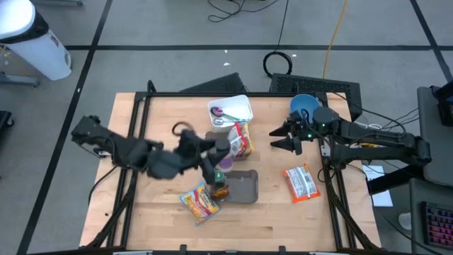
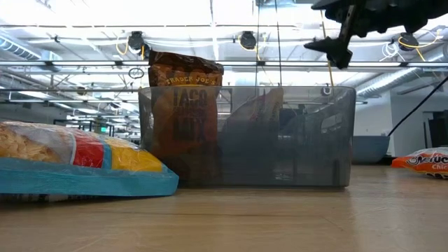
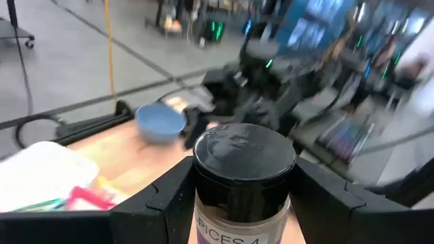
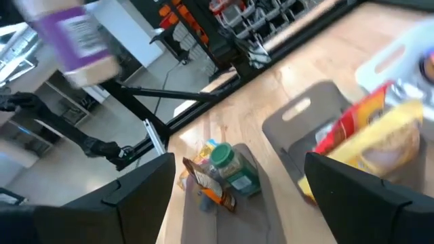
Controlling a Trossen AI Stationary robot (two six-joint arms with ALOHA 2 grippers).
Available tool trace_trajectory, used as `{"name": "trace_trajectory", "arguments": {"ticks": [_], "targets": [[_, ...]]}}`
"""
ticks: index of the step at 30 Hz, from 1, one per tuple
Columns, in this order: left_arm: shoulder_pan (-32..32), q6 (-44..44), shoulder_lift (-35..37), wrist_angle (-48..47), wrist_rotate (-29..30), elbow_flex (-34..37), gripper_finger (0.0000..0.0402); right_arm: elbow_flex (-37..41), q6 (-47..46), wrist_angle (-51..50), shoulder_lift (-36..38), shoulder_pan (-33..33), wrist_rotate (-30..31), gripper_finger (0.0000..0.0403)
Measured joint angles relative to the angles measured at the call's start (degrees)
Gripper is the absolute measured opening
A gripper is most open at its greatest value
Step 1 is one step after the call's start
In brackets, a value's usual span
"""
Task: Pick & Place Food Item
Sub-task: Put the black seasoning bottle into the bottom black bin
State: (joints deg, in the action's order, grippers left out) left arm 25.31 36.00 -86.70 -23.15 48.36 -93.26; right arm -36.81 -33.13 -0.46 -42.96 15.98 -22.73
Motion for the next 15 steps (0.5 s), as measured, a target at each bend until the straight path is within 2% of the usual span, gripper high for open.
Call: {"name": "trace_trajectory", "arguments": {"ticks": [3,7,10,15], "targets": [[2.9,-0.3,-1.7,10.7,5.3,3.7,0.0205,1.6,-3.6,0.0,0.0,0.0,0.0,0.0320],[5.0,-1.0,-6.2,17.7,10.3,4.7,0.0205,5.5,-7.1,2.8,0.1,-1.0,-0.9,0.0320],[5.4,-0.4,-9.8,21.5,11.5,4.7,0.0205,8.6,-9.6,10.3,0.2,-2.6,-3.0,0.0320],[5.4,2.1,-14.5,24.9,11.2,4.7,0.0205,13.0,-16.9,21.0,0.2,-5.7,-2.9,0.0320]]}}
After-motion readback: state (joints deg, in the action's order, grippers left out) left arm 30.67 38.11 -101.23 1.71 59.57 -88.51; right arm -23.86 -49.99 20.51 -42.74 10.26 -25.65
